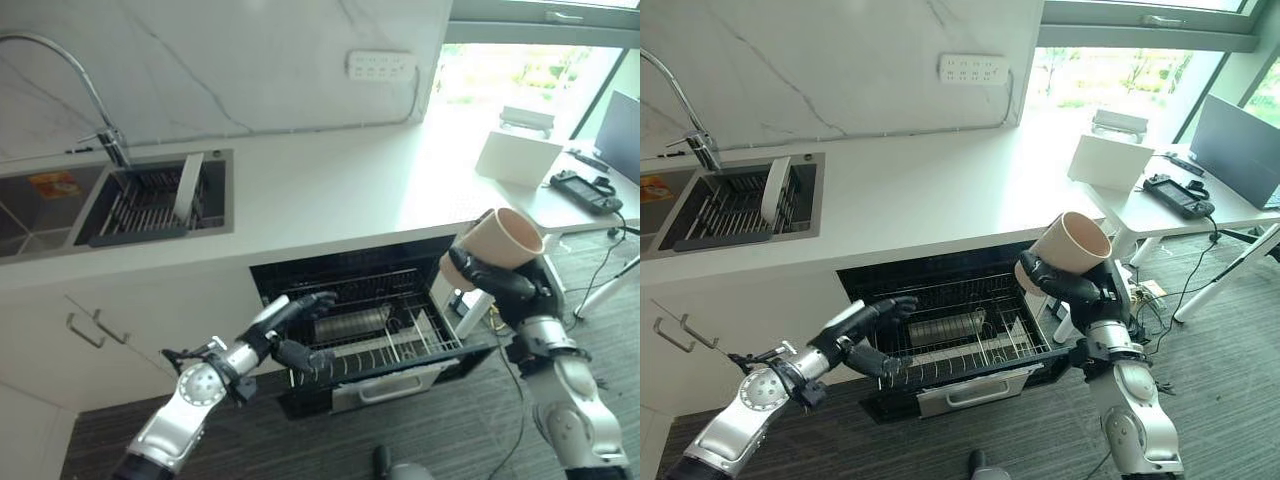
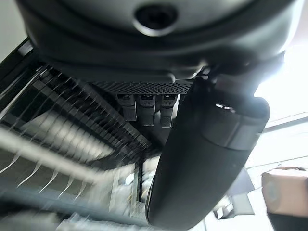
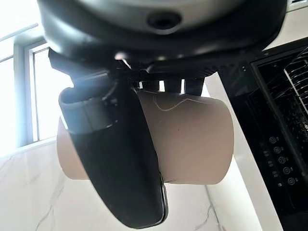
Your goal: Place the dishes in the dishwasher.
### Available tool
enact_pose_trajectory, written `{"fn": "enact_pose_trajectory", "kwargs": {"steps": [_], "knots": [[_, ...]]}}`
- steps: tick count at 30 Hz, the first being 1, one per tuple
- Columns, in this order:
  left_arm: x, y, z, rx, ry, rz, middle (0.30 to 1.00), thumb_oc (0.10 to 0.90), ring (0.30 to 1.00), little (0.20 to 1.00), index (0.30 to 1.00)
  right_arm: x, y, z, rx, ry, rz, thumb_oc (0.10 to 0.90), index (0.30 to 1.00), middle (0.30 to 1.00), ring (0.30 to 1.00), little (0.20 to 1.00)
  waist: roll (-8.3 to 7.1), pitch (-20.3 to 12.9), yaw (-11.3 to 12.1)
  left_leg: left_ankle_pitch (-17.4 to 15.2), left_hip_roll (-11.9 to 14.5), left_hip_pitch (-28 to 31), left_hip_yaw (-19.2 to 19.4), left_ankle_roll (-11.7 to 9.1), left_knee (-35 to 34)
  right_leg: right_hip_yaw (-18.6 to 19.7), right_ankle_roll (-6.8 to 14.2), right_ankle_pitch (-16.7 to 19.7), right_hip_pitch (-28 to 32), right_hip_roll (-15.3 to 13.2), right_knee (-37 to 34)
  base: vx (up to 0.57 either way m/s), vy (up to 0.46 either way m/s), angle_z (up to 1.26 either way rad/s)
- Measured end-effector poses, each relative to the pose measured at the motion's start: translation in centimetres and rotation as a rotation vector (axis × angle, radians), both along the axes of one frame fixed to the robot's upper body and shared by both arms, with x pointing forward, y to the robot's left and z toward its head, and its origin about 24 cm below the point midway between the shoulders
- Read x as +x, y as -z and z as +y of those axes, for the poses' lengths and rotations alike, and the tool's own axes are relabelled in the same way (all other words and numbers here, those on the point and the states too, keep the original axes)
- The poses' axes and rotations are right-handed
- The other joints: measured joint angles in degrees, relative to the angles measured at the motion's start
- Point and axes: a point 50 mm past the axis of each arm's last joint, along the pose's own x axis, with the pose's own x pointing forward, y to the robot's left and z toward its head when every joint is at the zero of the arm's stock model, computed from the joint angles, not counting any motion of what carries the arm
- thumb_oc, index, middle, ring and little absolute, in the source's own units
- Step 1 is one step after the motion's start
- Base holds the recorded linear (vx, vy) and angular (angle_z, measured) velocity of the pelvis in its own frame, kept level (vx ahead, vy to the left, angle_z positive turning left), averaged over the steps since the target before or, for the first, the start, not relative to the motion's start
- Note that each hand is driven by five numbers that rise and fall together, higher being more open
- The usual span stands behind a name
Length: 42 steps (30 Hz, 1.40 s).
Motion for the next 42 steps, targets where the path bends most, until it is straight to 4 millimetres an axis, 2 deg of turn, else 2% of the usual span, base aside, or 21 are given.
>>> {"fn": "enact_pose_trajectory", "kwargs": {"steps": [2,3,8,12,16,18,20,22,23,24,25,26,28,29,30,32,33,34,35,42], "knots": [[0.1,1.2,-0.2,0.026,-0.014,0.076,0.900,0.800,0.900,0.900,0.900,0.0,0.0,0.1,-0.007,-0.008,0.004,0.400,0.300,0.300,0.300,0.300,0.34,0.0,-0.3,0.0,0.2,0.3,0.6,-0.1,0.0,0.4,-0.1,0.1,0.0,0.2,0.0,0.03,-0.032,-0.14],[0.1,2.6,0.3,0.066,-0.052,0.167,0.900,0.800,0.900,0.900,0.900,0.1,0.2,0.6,-0.018,-0.038,0.016,0.400,0.300,0.300,0.300,0.300,0.56,0.0,-1.0,-0.2,0.4,0.6,1.1,-0.3,-0.1,0.7,-0.3,-0.1,0.1,0.5,0.0,0.05,-0.044,-0.17],[0.3,4.3,0.6,0.100,-0.182,0.248,0.900,0.800,0.900,0.900,0.900,0.1,0.6,1.1,-0.018,-0.063,0.043,0.400,0.300,0.300,0.300,0.300,0.98,0.0,-2.8,-0.4,0.6,0.8,2.2,-0.4,-0.2,1.9,-0.3,0.0,-0.7,0.9,0.0,0.05,-0.030,-0.14],[0.8,5.3,0.0,0.090,-0.264,0.263,0.900,0.800,0.900,0.900,0.900,0.1,0.9,1.2,-0.021,-0.085,0.069,0.400,0.300,0.300,0.300,0.300,1.31,0.0,-4.1,-0.4,0.6,0.9,2.8,-0.5,-0.1,2.4,-0.3,0.3,-0.8,1.1,0.1,0.04,-0.022,-0.09],[1.6,5.7,-0.7,0.102,-0.333,0.248,0.900,0.800,0.900,0.900,0.900,0.2,0.7,1.2,-0.040,-0.120,0.064,0.400,0.300,0.300,0.300,0.300,2.24,0.2,-4.4,-0.6,0.6,-1.6,3.9,-0.3,0.9,3.9,-0.2,1.3,-3.5,1.3,0.0,-0.10,0.018,-0.15],[2.5,5.4,-1.3,0.130,-0.326,0.223,0.900,0.800,0.900,0.900,0.900,0.6,0.1,1.2,-0.063,-0.131,0.047,0.400,0.300,0.300,0.300,0.300,2.96,1.1,-4.4,-0.8,0.4,-4.8,3.9,0.1,2.7,4.5,0.0,2.6,-5.8,1.0,-0.3,-0.17,0.058,-0.05],[4.2,4.3,-1.8,0.124,-0.329,0.177,0.900,0.800,0.900,0.900,0.900,1.3,-1.1,1.5,-0.095,-0.156,0.012,0.400,0.300,0.300,0.300,0.300,4.01,3.1,-4.2,-1.2,0.3,-8.0,4.3,0.9,4.9,5.2,0.2,4.3,-7.8,0.7,-1.3,-0.17,0.052,-0.08],[6.0,2.6,-2.7,0.127,-0.295,0.130,0.900,0.800,0.900,0.900,0.900,2.2,-2.2,2.3,-0.111,-0.196,-0.020,0.400,0.300,0.300,0.300,0.300,4.20,5.6,-4.5,-1.4,-0.1,-10.4,4.5,1.5,6.4,5.5,1.0,5.3,-8.9,0.2,-2.9,-0.12,0.068,-0.02],[6.5,2.1,-3.1,0.114,-0.266,0.149,0.900,0.800,0.900,0.900,0.900,2.4,-2.5,2.6,-0.115,-0.213,-0.030,0.400,0.300,0.300,0.300,0.300,4.43,6.2,-4.6,-1.4,-0.4,-11.1,4.6,1.5,6.1,5.5,1.4,5.1,-9.3,-0.2,-4.0,-0.06,0.070,-0.10],[7.0,1.4,-3.6,0.074,-0.220,0.206,0.900,0.800,0.900,0.900,0.900,2.6,-2.6,2.9,-0.124,-0.231,-0.033,0.400,0.300,0.300,0.300,0.300,4.59,7.5,-4.4,-0.7,-0.2,-11.4,5.1,2.4,5.1,5.5,2.6,4.2,-9.6,-0.2,-4.0,-0.05,0.055,-0.08],[6.9,1.2,-3.8,0.024,-0.171,0.282,0.900,0.800,0.900,0.900,0.900,2.6,-2.4,3.1,-0.129,-0.248,-0.017,0.400,0.300,0.300,0.300,0.300,4.22,8.6,-4.4,-0.3,-0.1,-11.1,5.4,2.5,4.9,5.4,1.3,1.3,-10.6,-0.4,1.8,0.01,0.100,-0.04],[6.5,1.5,-4.0,-0.012,-0.130,0.351,0.900,0.800,0.900,0.900,0.900,2.6,-2.3,3.3,-0.130,-0.260,-0.010,0.400,0.300,0.300,0.300,0.300,3.87,8.6,-4.2,-0.5,-0.6,-10.8,5.2,2.3,5.3,5.4,1.2,1.7,-10.6,-0.8,2.7,0.02,0.118,0.06],[6.2,1.9,-4.3,-0.027,-0.070,0.423,0.900,0.800,0.900,0.900,0.900,2.7,-2.2,3.4,-0.137,-0.271,-0.006,0.400,0.300,0.300,0.300,0.300,4.92,8.6,-4.3,-0.7,-0.6,-10.2,4.8,2.1,5.3,5.4,1.3,2.1,-9.2,-0.4,1.5,0.05,0.141,-0.04],[6.6,1.4,-3.2,0.050,-0.001,0.503,0.900,0.800,0.900,0.900,0.900,2.9,-2.2,4.2,-0.180,-0.329,0.006,0.400,0.300,0.300,0.300,0.300,5.22,8.6,-6.8,-0.7,-0.7,-7.6,5.4,2.1,3.5,5.5,1.1,2.6,-6.7,0.0,-0.7,0.10,0.191,-0.37],[6.5,1.1,-2.4,0.102,0.061,0.557,0.900,0.800,0.900,0.900,0.900,3.0,-2.6,4.0,-0.219,-0.349,0.007,0.400,0.300,0.300,0.300,0.300,5.62,8.5,-8.0,-0.8,-1.2,-5.8,6.4,2.1,1.9,6.7,1.5,3.3,-5.4,0.1,-2.1,0.18,0.284,-0.62],[5.8,0.8,-2.2,0.196,0.198,0.667,0.900,0.800,0.900,0.900,0.900,3.3,-3.1,3.9,-0.290,-0.384,0.024,0.400,0.300,0.300,0.300,0.300,8.55,8.4,-9.9,-0.9,-2.8,-0.5,6.3,2.0,-1.6,8.6,2.2,2.7,-2.2,-0.4,-2.8,0.20,0.256,-0.60],[5.2,0.8,-3.0,0.224,0.286,0.695,0.900,0.800,0.900,0.900,0.900,3.3,-3.1,3.5,-0.312,-0.391,0.041,0.400,0.300,0.300,0.300,0.300,11.11,8.0,-10.6,-0.8,-3.3,1.7,6.1,1.8,-2.8,8.6,2.3,2.1,-0.8,-0.6,-2.6,0.16,0.154,-0.29],[4.8,0.6,-3.6,0.235,0.345,0.729,0.900,0.800,0.900,0.900,0.900,3.6,-2.6,3.0,-0.321,-0.383,0.072,0.400,0.300,0.300,0.300,0.300,12.83,6.9,-10.6,-0.8,-4.1,2.9,6.0,1.7,-4.2,8.6,2.9,0.7,-0.5,-1.1,-2.1,0.15,0.116,-0.08],[4.7,0.6,-3.9,0.242,0.366,0.742,0.900,0.800,0.900,0.900,0.900,3.7,-2.2,2.8,-0.321,-0.379,0.096,0.400,0.300,0.300,0.300,0.300,13.46,6.4,-10.5,-0.8,-4.2,3.0,5.9,1.6,-4.1,8.6,2.9,0.4,-0.4,-1.3,-2.0,0.11,0.070,0.01],[4.0,0.3,-4.1,0.283,0.444,0.789,0.900,0.800,0.900,0.900,0.900,3.7,-1.3,3.3,-0.302,-0.412,0.142,0.400,0.300,0.300,0.300,0.300,13.51,6.3,-10.5,-0.1,-4.1,3.9,5.2,0.5,-4.0,8.3,2.7,-0.4,0.4,-1.3,-1.0,0.05,0.032,0.05]]}}
